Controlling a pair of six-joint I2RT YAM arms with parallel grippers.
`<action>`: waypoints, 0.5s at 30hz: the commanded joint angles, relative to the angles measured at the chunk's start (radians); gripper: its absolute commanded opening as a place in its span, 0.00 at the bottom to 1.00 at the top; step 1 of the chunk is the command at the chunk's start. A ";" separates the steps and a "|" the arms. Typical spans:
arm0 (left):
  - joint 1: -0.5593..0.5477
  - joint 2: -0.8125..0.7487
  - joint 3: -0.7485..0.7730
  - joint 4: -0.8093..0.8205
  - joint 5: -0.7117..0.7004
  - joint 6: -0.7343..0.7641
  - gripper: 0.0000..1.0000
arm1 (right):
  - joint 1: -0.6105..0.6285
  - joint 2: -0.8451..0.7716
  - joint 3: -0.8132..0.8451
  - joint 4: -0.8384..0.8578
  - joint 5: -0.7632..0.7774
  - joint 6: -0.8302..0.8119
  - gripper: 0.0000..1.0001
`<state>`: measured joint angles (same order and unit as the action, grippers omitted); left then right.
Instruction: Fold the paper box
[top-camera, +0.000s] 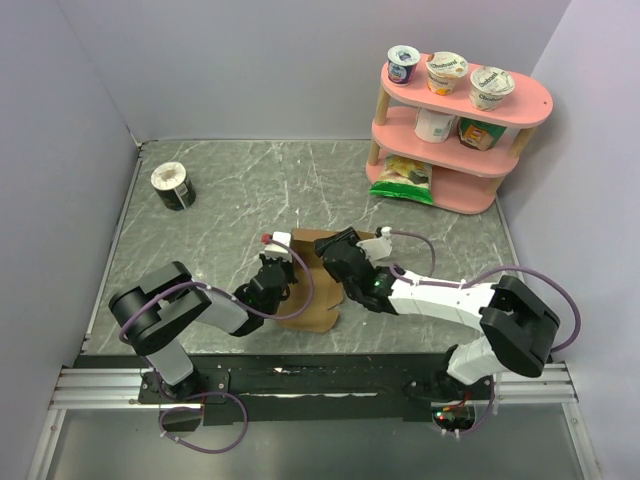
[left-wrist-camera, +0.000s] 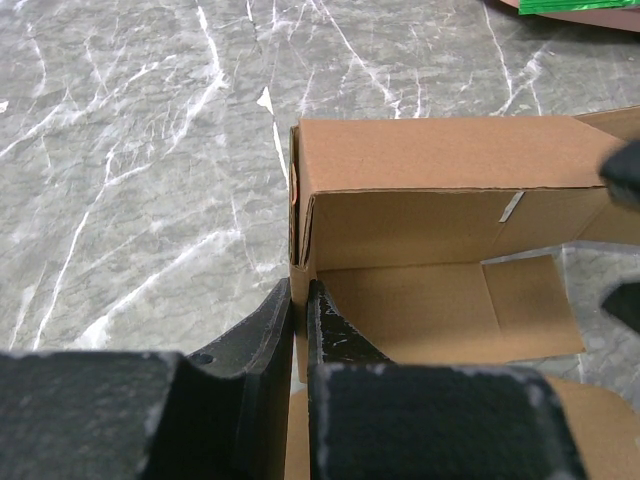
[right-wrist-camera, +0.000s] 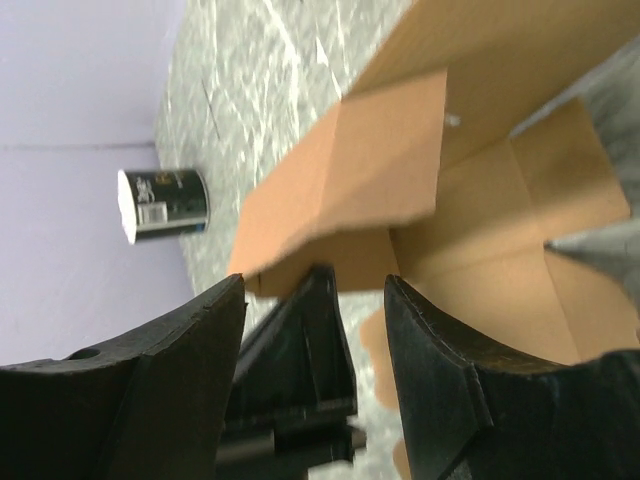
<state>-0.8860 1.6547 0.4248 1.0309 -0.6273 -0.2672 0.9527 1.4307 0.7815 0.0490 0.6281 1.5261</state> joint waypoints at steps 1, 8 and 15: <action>-0.011 -0.004 -0.014 0.047 -0.009 -0.003 0.04 | -0.040 0.022 0.032 0.097 0.041 -0.061 0.64; -0.021 -0.003 -0.027 0.064 -0.011 0.002 0.03 | -0.051 0.091 0.062 0.120 0.036 -0.110 0.63; -0.024 0.008 -0.031 0.078 -0.006 0.020 0.06 | -0.054 0.157 0.087 0.164 0.027 -0.175 0.45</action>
<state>-0.8993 1.6547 0.4068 1.0580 -0.6308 -0.2596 0.9051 1.5658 0.8230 0.1707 0.6285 1.3949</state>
